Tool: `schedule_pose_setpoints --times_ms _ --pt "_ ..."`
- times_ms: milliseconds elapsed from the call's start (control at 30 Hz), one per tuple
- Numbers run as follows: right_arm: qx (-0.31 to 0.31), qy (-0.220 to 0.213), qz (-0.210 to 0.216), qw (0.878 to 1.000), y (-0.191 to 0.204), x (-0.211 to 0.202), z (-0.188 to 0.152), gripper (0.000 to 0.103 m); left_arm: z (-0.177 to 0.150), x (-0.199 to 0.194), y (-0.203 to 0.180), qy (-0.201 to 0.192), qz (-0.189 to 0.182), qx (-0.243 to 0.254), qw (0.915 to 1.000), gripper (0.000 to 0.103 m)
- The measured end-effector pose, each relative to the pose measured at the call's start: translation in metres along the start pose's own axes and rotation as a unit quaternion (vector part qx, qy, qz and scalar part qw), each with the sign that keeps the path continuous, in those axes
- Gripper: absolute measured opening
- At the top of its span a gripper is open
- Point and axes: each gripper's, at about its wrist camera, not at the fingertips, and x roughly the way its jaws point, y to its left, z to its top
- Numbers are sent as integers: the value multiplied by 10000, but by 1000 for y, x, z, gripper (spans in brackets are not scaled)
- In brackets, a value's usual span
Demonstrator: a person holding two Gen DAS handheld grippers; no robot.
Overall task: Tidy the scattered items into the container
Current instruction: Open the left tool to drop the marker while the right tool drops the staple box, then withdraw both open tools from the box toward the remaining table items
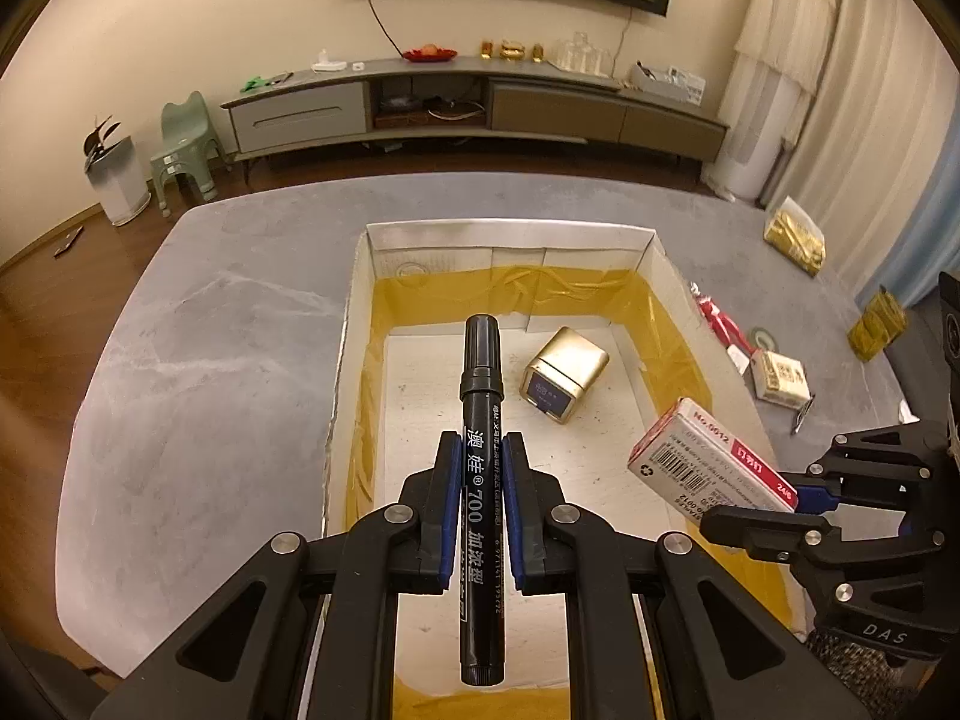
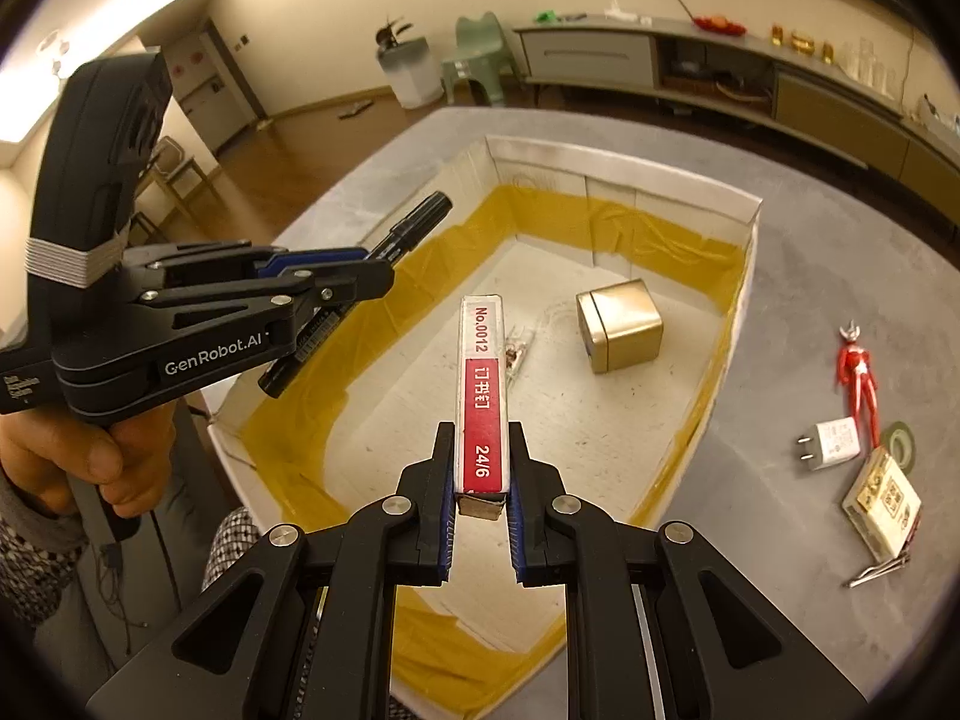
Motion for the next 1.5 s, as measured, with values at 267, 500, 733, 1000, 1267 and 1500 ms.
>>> schedule_pose_setpoints --times_ms 267,500,733,1000,1267,1500 --pt "78 429 -99 9990 -12 28 17 15 20 38 4 499 161 237 9983 14" --pt "124 867 -150 9960 -20 53 31 15 34 76 9 941 291 320 9946 14" --pt "267 1149 -260 9927 -31 74 46 21 48 102 15 1005 340 268 9940 16" --pt "322 1112 -177 9931 -33 74 43 22 46 103 6 916 352 403 9944 28" --pt "148 1243 -61 9921 -21 67 32 25 36 82 10 829 292 442 9952 29" --pt "-60 1235 -160 9922 -10 56 21 27 18 65 1 832 191 544 9949 31"
